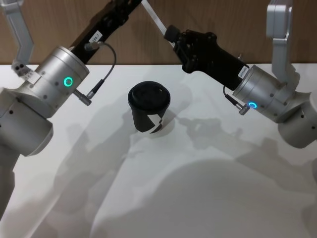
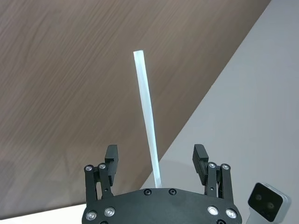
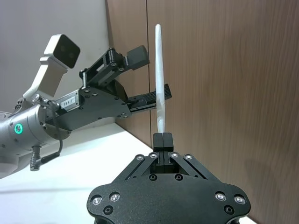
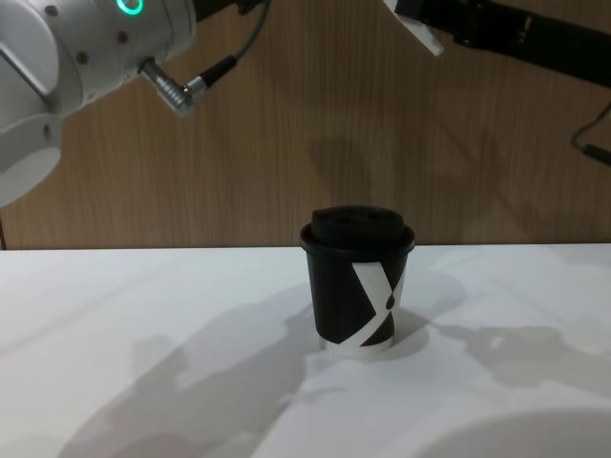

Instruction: Pick up the straw with one hand, pass it to the other hand, and insert it into the cup.

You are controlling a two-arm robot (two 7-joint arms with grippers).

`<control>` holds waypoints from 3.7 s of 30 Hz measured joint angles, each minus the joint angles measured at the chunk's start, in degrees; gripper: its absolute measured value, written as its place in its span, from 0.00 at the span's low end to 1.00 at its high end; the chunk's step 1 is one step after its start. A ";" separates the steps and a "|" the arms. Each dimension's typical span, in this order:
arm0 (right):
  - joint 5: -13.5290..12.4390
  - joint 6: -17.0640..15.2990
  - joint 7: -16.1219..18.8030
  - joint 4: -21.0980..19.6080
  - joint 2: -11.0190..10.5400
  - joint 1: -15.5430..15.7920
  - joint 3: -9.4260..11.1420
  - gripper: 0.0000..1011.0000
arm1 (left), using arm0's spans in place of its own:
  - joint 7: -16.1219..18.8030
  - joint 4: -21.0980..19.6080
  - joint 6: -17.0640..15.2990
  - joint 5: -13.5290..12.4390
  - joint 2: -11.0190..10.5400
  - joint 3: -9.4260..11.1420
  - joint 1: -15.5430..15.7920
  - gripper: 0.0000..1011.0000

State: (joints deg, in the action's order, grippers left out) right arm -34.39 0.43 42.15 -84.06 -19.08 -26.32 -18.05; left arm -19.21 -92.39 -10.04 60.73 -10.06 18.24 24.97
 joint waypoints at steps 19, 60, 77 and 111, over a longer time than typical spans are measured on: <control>0.00 0.00 0.00 0.00 0.00 0.00 0.00 0.00 | -2.28 5.69 0.83 0.98 0.86 1.45 4.09 0.88; 0.00 0.01 0.00 0.00 -0.01 0.00 0.00 0.14 | -5.52 6.00 4.10 2.53 -0.47 3.02 5.24 0.01; -0.08 0.21 -0.36 -0.36 -0.14 0.35 0.16 0.66 | -3.02 4.54 6.03 0.84 -1.50 3.81 4.91 0.01; -2.45 2.25 -8.21 -10.40 -3.86 10.60 6.41 0.99 | 2.75 -0.35 8.39 -10.64 -6.65 7.01 3.28 0.01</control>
State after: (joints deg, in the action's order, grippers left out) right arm -36.84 2.68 33.94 -94.46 -22.94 -15.71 -11.64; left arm -16.46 -92.74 -1.65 50.09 -16.70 25.25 28.25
